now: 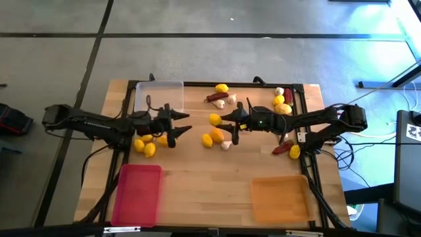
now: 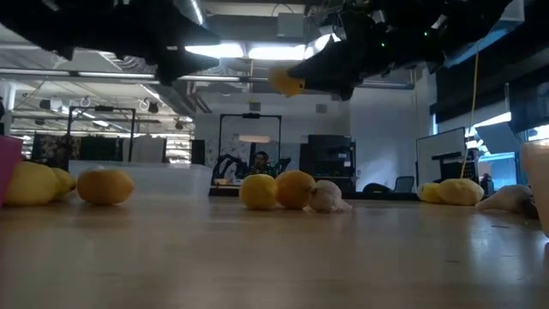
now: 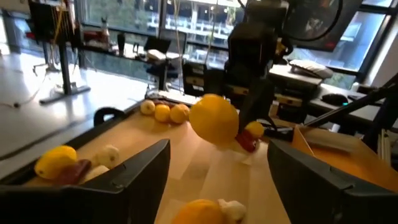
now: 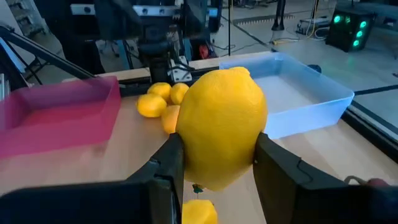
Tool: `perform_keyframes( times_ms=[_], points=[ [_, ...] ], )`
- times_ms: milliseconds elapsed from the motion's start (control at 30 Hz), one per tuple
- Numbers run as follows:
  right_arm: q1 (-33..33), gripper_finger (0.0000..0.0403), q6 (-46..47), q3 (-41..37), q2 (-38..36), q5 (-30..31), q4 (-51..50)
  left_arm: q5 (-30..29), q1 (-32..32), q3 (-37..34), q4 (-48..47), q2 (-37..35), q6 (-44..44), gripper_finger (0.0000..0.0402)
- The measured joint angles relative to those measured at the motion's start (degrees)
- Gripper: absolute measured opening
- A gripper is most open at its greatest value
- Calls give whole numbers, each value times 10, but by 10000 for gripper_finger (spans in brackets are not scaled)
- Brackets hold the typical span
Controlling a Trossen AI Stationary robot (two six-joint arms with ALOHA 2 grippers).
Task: Sort produce into baskets
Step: Put the yellow lemon into the left white bin
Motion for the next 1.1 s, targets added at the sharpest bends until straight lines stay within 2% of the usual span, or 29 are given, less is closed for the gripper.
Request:
perform_keyframes(
  times_ms=[133,367,600,700,833,967,1100],
  points=[
    [1,130,-2,0,0,-1,0,0,-4,31,7,55,-22,265],
    [34,130,-18,0,11,-4,37,1,-4,62,81,143,-36,265],
    [46,130,-31,0,18,20,44,38,-9,100,95,205,-51,265],
    [46,130,-31,0,18,18,48,36,-14,113,94,222,-43,265],
    [49,130,-32,0,18,-16,57,34,-15,126,93,234,-35,265],
    [56,130,-39,0,18,-10,56,23,-15,127,94,235,-27,265],
    [56,130,-52,0,20,-10,65,57,-14,127,109,235,-18,265]
  ],
)
